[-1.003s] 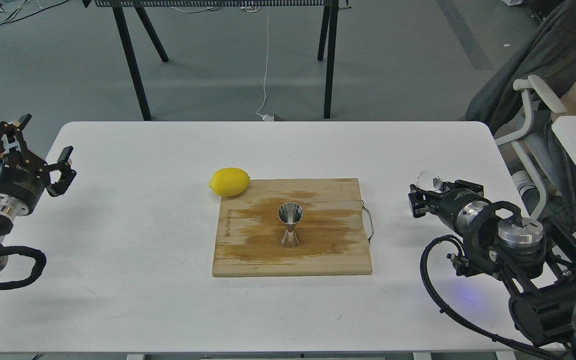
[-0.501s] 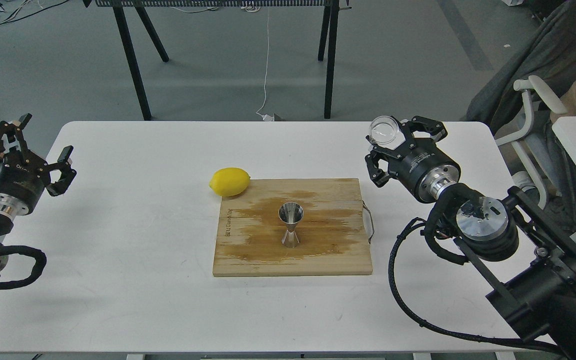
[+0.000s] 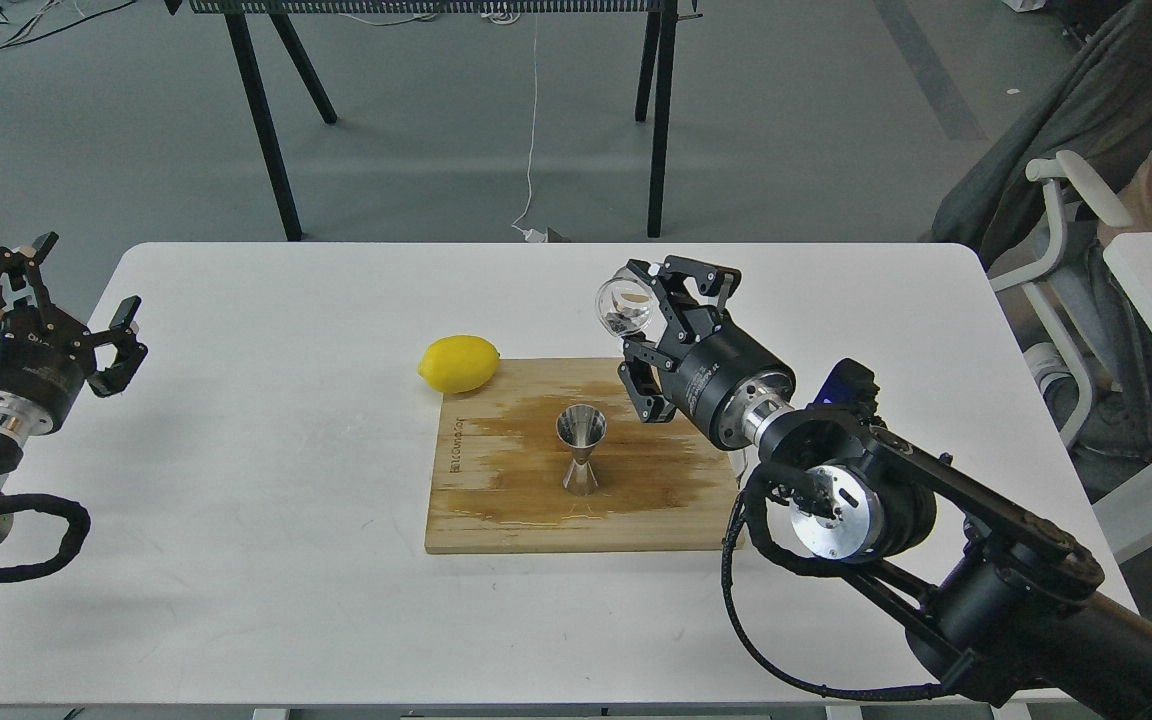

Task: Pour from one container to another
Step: 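Lift the glass cup with the right gripper and carry it over the jigger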

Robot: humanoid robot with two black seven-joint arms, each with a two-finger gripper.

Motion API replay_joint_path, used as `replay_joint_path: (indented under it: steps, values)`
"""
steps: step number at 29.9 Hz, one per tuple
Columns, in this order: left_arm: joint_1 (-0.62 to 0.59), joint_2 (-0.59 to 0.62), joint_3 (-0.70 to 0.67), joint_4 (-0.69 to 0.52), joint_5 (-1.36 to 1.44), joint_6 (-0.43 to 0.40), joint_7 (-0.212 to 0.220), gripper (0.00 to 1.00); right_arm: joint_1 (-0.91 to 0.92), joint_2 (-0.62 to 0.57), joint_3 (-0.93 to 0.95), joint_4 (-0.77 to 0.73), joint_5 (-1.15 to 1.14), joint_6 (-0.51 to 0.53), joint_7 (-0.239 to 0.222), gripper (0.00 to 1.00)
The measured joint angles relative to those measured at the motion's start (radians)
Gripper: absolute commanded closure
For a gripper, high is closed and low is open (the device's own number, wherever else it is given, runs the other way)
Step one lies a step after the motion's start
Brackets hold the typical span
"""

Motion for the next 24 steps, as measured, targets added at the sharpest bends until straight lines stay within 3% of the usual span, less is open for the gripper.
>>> replay_joint_path:
  steps: [13,24]
  values:
    - [0.0,-0.001,0.0,0.0,0.0,0.0,0.0,0.03,0.048,-0.002,-0.17,-0.028,-0.179,0.0,0.0,0.64]
    - [0.0,-0.006,0.0,0.0,0.0,0.0,0.0,0.03,0.08,-0.002,-0.21,-0.059,-0.225,0.0,0.001,0.65]
